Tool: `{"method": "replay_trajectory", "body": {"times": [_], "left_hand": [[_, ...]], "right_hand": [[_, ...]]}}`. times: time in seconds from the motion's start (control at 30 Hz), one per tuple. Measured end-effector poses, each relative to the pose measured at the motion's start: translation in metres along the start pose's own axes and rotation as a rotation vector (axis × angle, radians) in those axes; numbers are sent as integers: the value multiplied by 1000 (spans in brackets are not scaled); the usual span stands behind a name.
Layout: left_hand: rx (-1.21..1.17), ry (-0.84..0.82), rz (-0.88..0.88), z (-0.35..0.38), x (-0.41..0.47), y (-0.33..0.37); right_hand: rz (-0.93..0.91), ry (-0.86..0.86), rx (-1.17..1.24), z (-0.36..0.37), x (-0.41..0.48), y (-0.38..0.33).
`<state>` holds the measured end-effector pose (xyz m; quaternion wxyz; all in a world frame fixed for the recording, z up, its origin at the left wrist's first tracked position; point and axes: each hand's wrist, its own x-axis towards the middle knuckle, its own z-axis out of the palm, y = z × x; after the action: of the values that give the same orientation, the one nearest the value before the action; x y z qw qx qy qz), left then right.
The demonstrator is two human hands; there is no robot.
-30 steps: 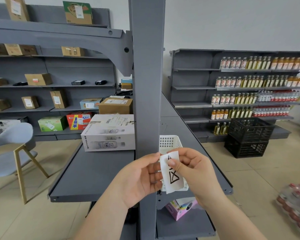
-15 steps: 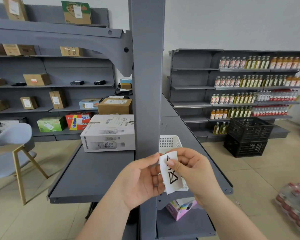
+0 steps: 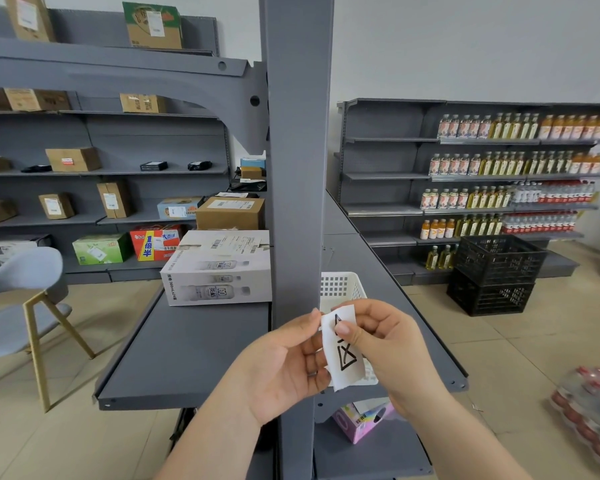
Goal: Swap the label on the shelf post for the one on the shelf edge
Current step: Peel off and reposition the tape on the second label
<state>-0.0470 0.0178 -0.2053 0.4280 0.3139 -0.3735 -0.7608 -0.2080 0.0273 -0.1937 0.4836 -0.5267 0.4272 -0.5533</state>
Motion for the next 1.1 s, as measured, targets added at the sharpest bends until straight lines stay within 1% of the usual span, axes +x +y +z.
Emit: {"method": "replay_trajectory", "body": {"times": [0.3, 0.47, 0.6, 0.77, 0.83, 0.9, 0.97, 1.03, 1.1], "left_hand": [[237, 90, 171, 4, -2, 0], [362, 168, 207, 8, -2, 0], [355, 162, 196, 9, -1, -1], [183, 73, 150, 13, -1, 1], [141, 53, 129, 12, 0, 1], [111, 46, 119, 11, 1, 1], [81, 64, 127, 10, 3, 0], [75, 104, 143, 11, 5, -1], [95, 140, 162, 14, 6, -2]], "right_hand": [[-26, 7, -28, 1, 1, 3], [-22, 15, -46, 1, 2, 4], [-25, 11, -41, 0, 2, 5], [-38, -12, -2, -2, 3, 5], [-61, 4, -42, -2, 3, 6], [-133, 61, -196, -2, 5, 10], [-298, 171, -377, -2, 4, 12], [-490, 251, -447, -1, 1, 12], [-598, 241, -483, 2, -2, 11]]}}
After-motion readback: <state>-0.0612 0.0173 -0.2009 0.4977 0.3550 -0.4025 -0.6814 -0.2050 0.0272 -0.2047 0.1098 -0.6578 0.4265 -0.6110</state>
